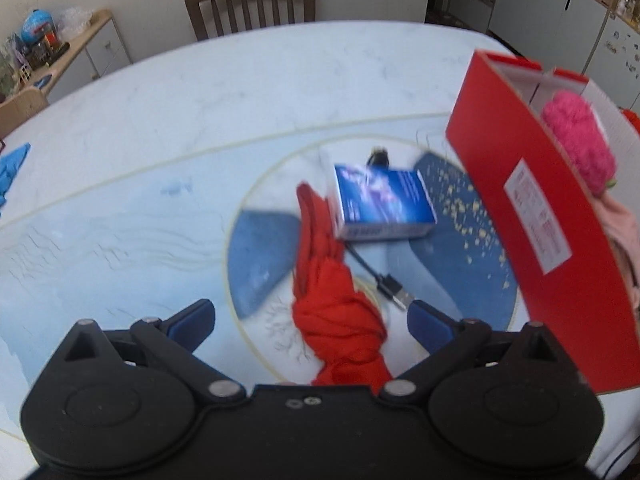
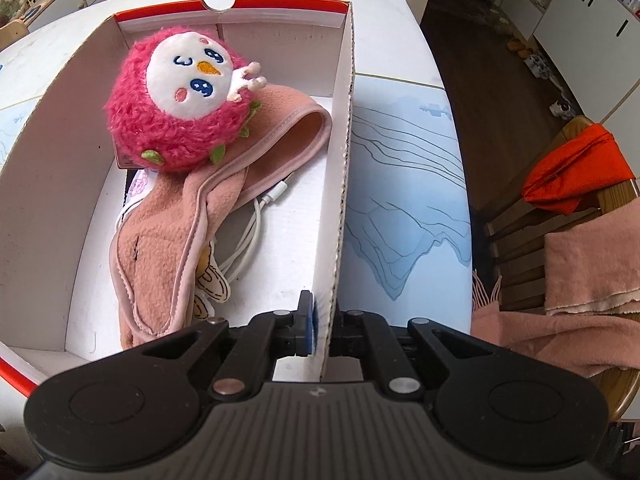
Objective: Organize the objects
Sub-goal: 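Withdraw the left gripper to the red cloth on the table, then close the left gripper on the red cloth and lift it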
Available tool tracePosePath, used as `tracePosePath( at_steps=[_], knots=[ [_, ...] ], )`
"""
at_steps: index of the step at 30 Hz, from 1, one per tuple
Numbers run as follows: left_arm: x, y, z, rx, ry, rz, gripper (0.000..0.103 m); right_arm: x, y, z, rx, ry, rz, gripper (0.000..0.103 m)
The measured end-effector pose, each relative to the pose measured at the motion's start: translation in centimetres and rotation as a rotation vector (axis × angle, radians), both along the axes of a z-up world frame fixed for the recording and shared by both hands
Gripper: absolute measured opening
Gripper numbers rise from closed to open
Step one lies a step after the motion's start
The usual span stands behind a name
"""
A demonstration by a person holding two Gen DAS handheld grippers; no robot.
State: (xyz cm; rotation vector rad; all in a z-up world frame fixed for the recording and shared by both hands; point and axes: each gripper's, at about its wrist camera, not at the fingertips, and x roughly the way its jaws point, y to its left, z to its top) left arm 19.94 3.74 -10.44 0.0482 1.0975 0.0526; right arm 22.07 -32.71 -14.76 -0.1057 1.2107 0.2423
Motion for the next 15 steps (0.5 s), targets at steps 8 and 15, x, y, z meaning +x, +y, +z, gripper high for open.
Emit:
tracePosePath(
  at_steps=[8,15],
  knots=[
    [-0.5,-0.7,-2.6,0.005,0.02,0.019,0.089,-0.1,0.0,0.0,0.001,0.001,-0.005,0.005],
    [-0.5,-0.7,-2.6,-0.03,-0.002,0.033,0.045,-0.2,0.0,0.1,0.001,-0.001,-0.005,0.005]
  ],
)
